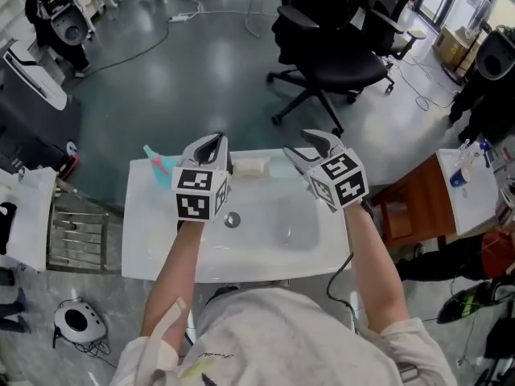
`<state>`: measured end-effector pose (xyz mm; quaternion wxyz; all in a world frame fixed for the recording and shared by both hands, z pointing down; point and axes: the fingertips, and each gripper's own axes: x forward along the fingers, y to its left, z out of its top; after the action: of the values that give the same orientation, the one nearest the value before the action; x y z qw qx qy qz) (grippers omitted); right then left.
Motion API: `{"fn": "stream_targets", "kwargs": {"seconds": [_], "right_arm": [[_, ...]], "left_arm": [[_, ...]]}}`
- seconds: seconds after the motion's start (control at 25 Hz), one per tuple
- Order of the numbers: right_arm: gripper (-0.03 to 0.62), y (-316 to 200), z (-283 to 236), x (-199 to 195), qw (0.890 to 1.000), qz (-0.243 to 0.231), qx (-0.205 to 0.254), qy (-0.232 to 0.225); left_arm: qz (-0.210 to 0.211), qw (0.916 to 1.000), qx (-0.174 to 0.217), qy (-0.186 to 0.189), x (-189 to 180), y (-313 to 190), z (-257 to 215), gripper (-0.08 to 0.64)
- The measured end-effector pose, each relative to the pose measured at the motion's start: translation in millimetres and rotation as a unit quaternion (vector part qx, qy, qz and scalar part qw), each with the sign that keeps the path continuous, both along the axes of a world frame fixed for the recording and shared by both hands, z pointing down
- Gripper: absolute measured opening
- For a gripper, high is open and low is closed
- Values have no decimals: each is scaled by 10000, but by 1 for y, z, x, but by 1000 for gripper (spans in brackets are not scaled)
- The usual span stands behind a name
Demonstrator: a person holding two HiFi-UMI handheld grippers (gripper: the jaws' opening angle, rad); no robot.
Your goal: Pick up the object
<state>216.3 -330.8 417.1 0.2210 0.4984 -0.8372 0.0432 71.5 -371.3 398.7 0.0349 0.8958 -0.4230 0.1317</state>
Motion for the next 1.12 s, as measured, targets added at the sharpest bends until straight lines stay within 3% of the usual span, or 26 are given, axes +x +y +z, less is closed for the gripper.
{"fn": "stream_targets", "kwargs": {"seconds": [0.2,0.4,0.72,1.12], "right_arm": [[212,6,22,-5,9959,-561,-339,618],[212,14,49,-5,9843,-1058,-755,1195],[212,18,79,-8,9696,-1526,-1188,1501],[201,24,120,-11,9419,-2079,-1740,1985]], "left_arm": [[83,10000,-22,-28,8,3,3,-2],[148,9999,-19,-70,15,6,4,-2],[195,9998,-8,-86,20,9,3,-2],[274,9996,-81,-73,30,16,14,-2]]}}
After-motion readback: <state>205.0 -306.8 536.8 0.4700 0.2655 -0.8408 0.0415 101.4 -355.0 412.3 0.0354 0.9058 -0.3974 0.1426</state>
